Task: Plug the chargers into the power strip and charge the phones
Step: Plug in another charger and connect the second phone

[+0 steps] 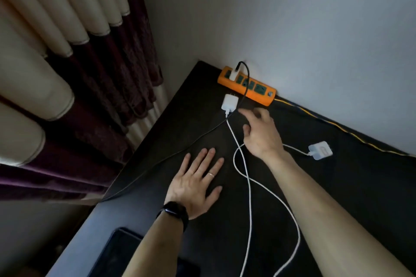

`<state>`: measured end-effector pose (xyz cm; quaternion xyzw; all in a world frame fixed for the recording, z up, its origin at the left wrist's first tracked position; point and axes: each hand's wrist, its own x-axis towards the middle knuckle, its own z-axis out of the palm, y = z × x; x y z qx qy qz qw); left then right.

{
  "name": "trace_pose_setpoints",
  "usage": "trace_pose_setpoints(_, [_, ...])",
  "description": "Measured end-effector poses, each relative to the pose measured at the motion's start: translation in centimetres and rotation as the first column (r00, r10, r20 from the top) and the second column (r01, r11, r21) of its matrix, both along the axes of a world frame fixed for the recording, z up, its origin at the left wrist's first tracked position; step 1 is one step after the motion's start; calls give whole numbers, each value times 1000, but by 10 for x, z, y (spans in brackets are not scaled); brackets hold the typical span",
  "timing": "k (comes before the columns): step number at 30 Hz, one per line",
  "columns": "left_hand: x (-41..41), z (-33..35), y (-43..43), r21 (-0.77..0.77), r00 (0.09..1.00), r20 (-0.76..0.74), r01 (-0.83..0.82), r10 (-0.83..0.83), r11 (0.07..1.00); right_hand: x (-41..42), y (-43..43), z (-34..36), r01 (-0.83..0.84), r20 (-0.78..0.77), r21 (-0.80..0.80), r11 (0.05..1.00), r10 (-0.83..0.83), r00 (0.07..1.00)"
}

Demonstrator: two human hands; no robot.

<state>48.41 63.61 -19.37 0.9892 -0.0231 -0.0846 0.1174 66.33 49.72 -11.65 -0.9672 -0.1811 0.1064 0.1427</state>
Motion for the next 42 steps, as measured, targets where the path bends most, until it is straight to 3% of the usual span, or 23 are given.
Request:
trace_pose_setpoints(4, [3,1,1,-72,998,14,-54,55,996,25,14,-7,-158,42,-212,965,170,985])
trace_pose_setpoints(10, [8,5,3,-97,996,-35,-88,85,991,45,32,-17,-396,72,-405,824,461,885])
trace_pose_setpoints(16, [8,7,4,-93,993,-89,-86,78,992,41,8,-17,-398,78,-434,808,474,877])
trace_pose_setpoints(19, [6,6,4,-103,993,-89,-83,74,991,47,-15,-15,-381,80,-303,873,422,903])
trace_pose_setpoints(21, [7,6,4,-106,994,-82,-87,79,991,53,-27,-13,-276,156,-67,959,284,946])
trace_pose_setpoints(23, [8,7,4,-96,993,-93,-88,79,991,61,-34,-11,-74,136,231,970,43,990])
trace_pose_setpoints(25, [9,8,3,-97,992,-94,-91,82,991,69,-33,-8,193,-82,491,849,-176,981])
trace_pose_setpoints(27, [9,8,3,-107,992,-95,-92,82,990,78,-29,-7,388,-280,619,683,-270,921])
trace_pose_setpoints(28, [9,7,3,-110,993,-85,-92,83,990,83,-27,-8,419,-306,632,652,-286,908])
trace_pose_setpoints(31, [9,6,4,-115,994,-76,-92,84,989,96,-17,-10,352,-248,581,734,-252,935])
trace_pose_setpoints(34, [9,7,4,-117,993,-88,-95,85,989,106,-7,-9,353,-300,639,683,-201,933])
trace_pose_setpoints(37, [9,7,4,-123,991,-105,-93,80,988,117,-2,-10,261,-181,661,704,-188,965])
trace_pose_setpoints(42, [9,8,4,-136,991,-111,-86,71,987,129,8,-13,280,-205,653,704,-191,960])
